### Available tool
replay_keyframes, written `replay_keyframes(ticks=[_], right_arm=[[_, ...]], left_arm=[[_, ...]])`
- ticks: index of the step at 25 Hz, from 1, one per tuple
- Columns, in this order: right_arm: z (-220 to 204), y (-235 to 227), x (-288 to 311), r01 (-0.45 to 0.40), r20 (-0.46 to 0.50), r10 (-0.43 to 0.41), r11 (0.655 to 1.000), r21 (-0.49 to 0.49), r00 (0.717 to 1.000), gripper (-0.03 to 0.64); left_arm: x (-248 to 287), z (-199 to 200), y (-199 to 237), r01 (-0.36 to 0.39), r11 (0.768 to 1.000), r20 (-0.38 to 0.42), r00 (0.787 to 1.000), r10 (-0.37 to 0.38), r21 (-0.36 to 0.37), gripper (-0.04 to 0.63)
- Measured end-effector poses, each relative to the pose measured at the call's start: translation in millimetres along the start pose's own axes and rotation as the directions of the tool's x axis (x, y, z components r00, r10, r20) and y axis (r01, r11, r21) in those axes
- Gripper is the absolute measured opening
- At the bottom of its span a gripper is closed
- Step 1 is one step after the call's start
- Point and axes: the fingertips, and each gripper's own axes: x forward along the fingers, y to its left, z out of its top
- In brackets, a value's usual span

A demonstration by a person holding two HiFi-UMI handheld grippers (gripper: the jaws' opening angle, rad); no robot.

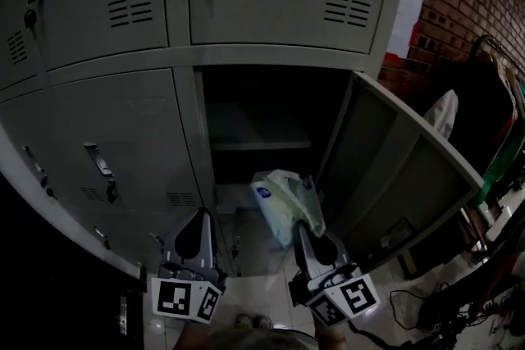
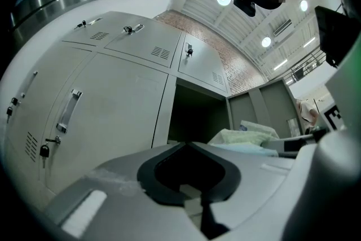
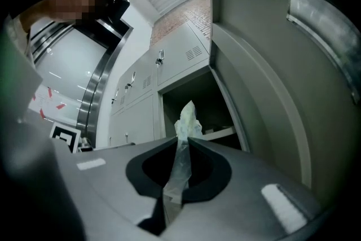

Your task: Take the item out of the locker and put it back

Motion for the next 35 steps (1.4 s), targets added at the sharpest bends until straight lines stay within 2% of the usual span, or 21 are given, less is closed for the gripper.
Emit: replay_keyframes(ticks=[4,7,11,14,22,24,26,27,28,32,35], right_arm=[[39.5,2.2,43.6,-0.032,0.026,0.034,0.996,-0.082,0.999,0.014],[55.5,-13.7,101.8,-0.021,-0.006,0.020,0.992,-0.127,1.000,0.014],[46.2,-37.0,180.0,-0.013,-0.132,-0.009,0.986,-0.168,0.991,0.014],[33.6,-44.3,209.9,-0.006,-0.207,-0.042,0.974,-0.228,0.977,0.014],[15.5,-51.2,238.9,0.017,-0.258,-0.107,0.945,-0.328,0.960,0.025],[16.8,-54.0,241.4,0.038,-0.250,-0.124,0.946,-0.321,0.960,0.068],[20.6,-52.2,242.6,0.037,-0.228,-0.100,0.963,-0.268,0.969,0.218],[22.6,-49.4,243.1,0.025,-0.218,-0.081,0.968,-0.248,0.973,0.319],[24.0,-46.7,243.3,0.012,-0.213,-0.066,0.970,-0.244,0.975,0.341],[29.6,-44.1,240.1,-0.001,-0.202,-0.053,0.966,-0.258,0.978,0.341],[38.8,-44.9,228.9,0.003,-0.166,-0.041,0.974,-0.224,0.985,0.341]], left_arm=[[2.4,-0.1,3.2,-0.004,1.000,0.002,1.000,0.004,-0.004,0.005],[4.4,-2.4,1.8,0.002,1.000,-0.004,1.000,-0.002,-0.009,0.005],[7.6,-4.5,-1.4,0.013,1.000,-0.009,1.000,-0.013,-0.009,0.005],[8.9,-4.2,0.2,0.011,1.000,-0.008,1.000,-0.011,-0.012,0.005],[13.4,-3.8,16.2,-0.017,1.000,0.003,1.000,0.017,-0.019,0.005],[15.1,-3.6,17.3,-0.018,1.000,0.006,1.000,0.018,-0.021,0.005],[16.6,-3.6,18.1,-0.017,1.000,0.008,1.000,0.017,-0.022,0.005],[17.4,-3.7,18.8,-0.017,1.000,0.008,1.000,0.017,-0.023,0.005],[18.3,-3.8,19.4,-0.017,1.000,0.008,1.000,0.017,-0.024,0.005],[21.5,-4.1,19.4,-0.015,1.000,0.009,1.000,0.016,-0.025,0.005],[23.1,-4.2,19.3,-0.013,1.000,0.008,1.000,0.013,-0.021,0.005]])
